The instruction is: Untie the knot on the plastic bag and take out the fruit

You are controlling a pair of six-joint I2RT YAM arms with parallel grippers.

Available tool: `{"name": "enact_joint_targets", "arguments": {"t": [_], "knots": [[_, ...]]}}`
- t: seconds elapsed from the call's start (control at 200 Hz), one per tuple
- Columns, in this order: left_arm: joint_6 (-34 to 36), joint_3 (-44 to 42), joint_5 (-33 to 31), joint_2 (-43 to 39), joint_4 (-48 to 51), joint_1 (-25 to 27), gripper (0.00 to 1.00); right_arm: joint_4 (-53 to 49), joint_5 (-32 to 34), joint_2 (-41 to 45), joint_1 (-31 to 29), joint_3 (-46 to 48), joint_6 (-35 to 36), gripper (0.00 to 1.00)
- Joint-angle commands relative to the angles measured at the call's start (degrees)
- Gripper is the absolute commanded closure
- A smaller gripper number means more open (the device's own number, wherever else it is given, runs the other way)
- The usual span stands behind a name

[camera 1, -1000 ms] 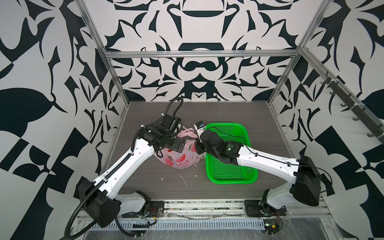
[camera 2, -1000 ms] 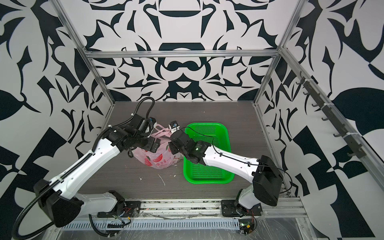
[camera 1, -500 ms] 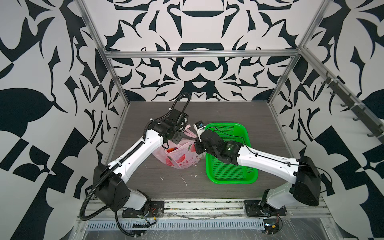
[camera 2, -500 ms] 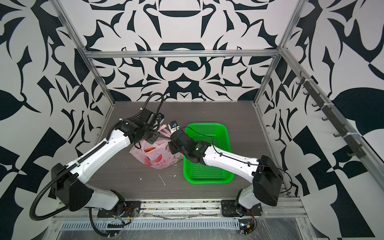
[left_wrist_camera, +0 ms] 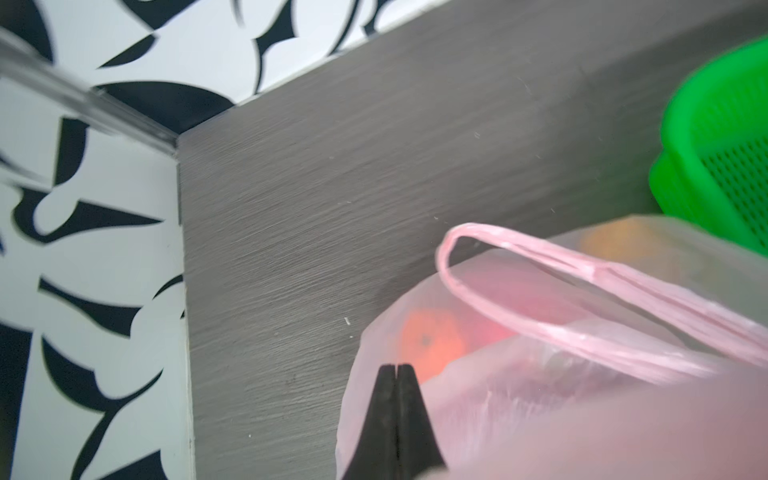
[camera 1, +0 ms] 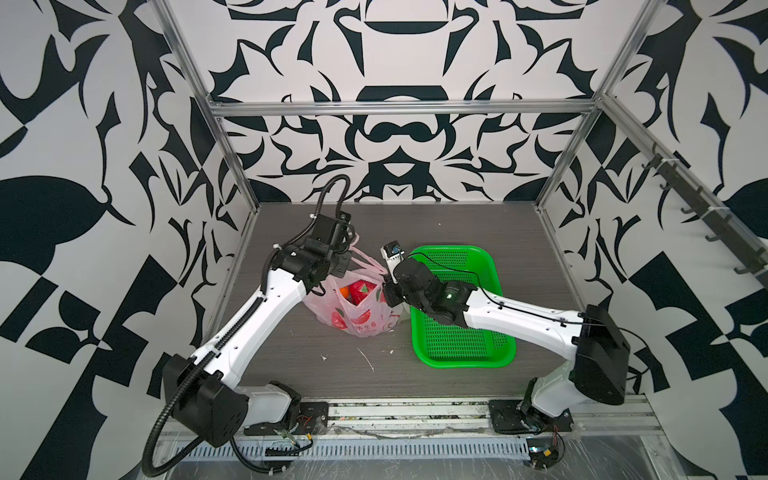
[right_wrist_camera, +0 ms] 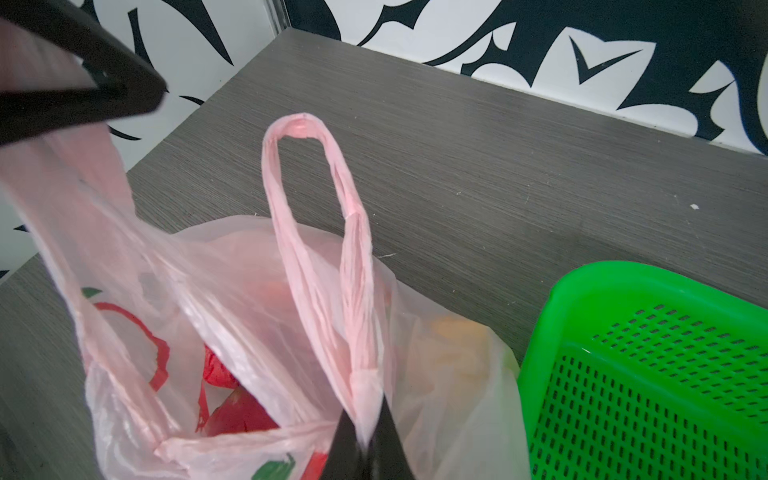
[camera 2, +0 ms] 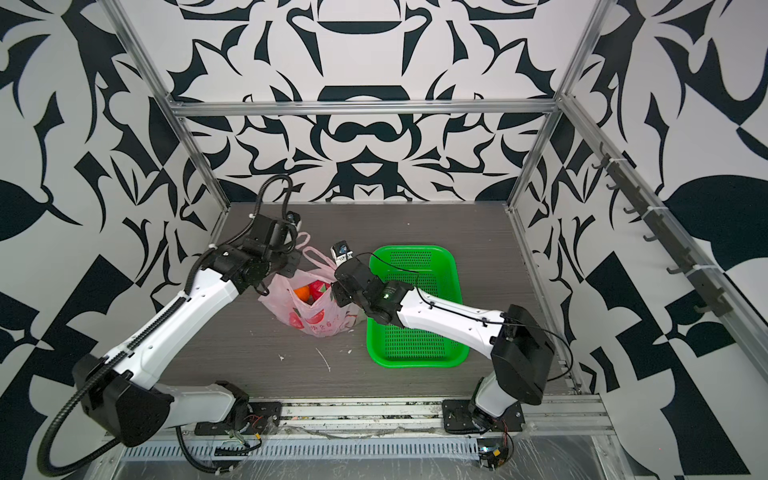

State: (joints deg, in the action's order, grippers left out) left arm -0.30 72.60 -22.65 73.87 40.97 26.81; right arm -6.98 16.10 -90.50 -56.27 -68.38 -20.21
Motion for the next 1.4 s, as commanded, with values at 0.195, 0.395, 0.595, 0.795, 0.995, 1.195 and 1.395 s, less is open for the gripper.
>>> {"name": "enact_joint_targets", "arguments": {"t": [0.195,0.395,0.595,0.795,0.995,1.195,1.395], "knots": [[-11.7,-0.9,-3.4,-5.6,-1.2,-8.1,1.0,2.8,1.4,-3.1,0.2,-10.4,3.4,0.58],[-18.1,-1.3,-4.3,-7.2,1.9,-11.3,1.0,-1.1,1.5,-8.2,0.2,-19.5,5.4,0.54],[-22.9,-4.4,-1.8,-10.8,3.1,-11.5,1.0,-7.3,3.7,-7.7,-1.2,-22.8,-0.2,0.54],[-24.7,-7.4,2.9,-13.9,1.8,-11.5,1.0,-11.5,5.4,-6.5,-3.8,-22.8,-7.2,0.54],[-25.3,-7.9,6.0,-14.1,1.0,-11.5,1.0,-12.0,2.4,-8.6,-4.6,-25.3,-8.0,0.54],[-25.6,-8.2,7.2,-13.6,0.1,-11.5,1.0,-12.0,1.8,-9.3,-5.3,-25.4,-8.9,0.54],[-25.8,-8.1,8.3,-13.4,-0.4,-11.5,1.0,-13.7,2.3,-10.3,-6.6,-25.4,-7.9,0.48]]}}
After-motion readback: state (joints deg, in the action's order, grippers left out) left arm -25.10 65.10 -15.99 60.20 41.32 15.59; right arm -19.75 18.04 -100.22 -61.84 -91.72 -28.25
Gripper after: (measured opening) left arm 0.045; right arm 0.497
